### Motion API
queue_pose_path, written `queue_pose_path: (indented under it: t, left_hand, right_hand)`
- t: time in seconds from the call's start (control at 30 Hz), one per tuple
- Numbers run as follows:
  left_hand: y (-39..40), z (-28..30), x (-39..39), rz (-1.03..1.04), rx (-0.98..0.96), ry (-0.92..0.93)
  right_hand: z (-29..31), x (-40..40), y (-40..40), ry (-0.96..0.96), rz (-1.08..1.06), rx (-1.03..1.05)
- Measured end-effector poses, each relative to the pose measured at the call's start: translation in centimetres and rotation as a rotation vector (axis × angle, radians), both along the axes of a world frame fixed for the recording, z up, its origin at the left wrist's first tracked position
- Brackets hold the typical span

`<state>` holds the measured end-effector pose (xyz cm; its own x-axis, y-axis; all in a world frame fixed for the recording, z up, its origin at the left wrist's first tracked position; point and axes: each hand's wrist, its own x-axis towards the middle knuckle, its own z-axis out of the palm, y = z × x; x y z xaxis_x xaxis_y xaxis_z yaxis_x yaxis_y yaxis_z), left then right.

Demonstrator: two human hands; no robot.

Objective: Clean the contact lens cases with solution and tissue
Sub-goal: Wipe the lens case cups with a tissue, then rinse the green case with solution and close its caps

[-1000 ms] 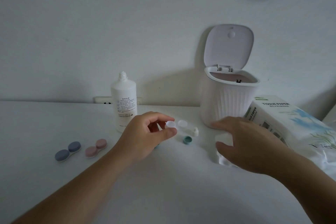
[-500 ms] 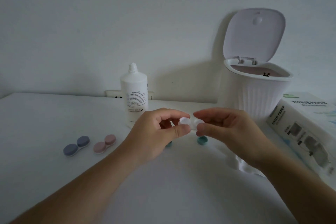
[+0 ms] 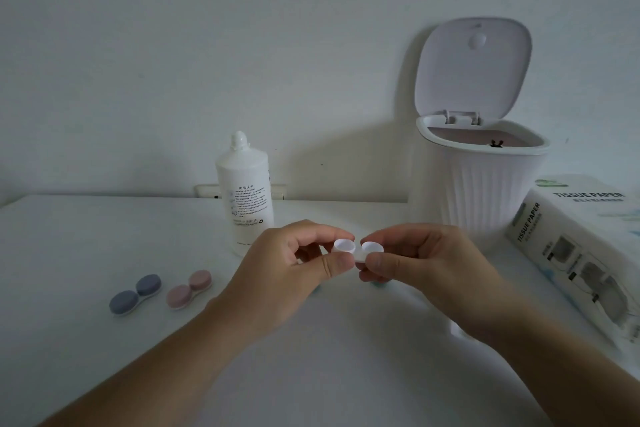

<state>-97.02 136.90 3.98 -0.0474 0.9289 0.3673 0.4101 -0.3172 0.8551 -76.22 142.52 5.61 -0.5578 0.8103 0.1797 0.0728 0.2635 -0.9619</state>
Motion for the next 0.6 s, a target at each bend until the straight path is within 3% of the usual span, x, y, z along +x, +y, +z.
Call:
queue_pose_path:
  t: [0.13, 0.4, 0.47, 0.53, 0.6]
  left_hand:
    - [-0.5, 0.7, -0.2, 0.118, 0.156, 0.207]
    - [-1.2, 4.1, -4.6, 0.616, 0.580, 0.167]
    - [-0.9, 4.2, -6.1, 0.705, 0.512, 0.082]
    - [-0.2, 4.1, -7.5, 0.686, 0.243, 0.018]
    - [0.5, 4.1, -8.8, 0.538, -0.053, -0.007]
  right_hand:
    - [-0.2, 0.1, 0.1, 0.038, -0.041, -0.002]
    - [-0.6, 0.0, -0.1, 0.053, -0.064, -0.014]
    - [-0.6, 0.1, -0.1, 0.058, -0.076, -0.022]
    - [-0.5, -0.1, -0.1, 0.054, -0.083, -0.023]
    - [-0.5, -0.1, -0.1, 0.047, -0.077, -0.005]
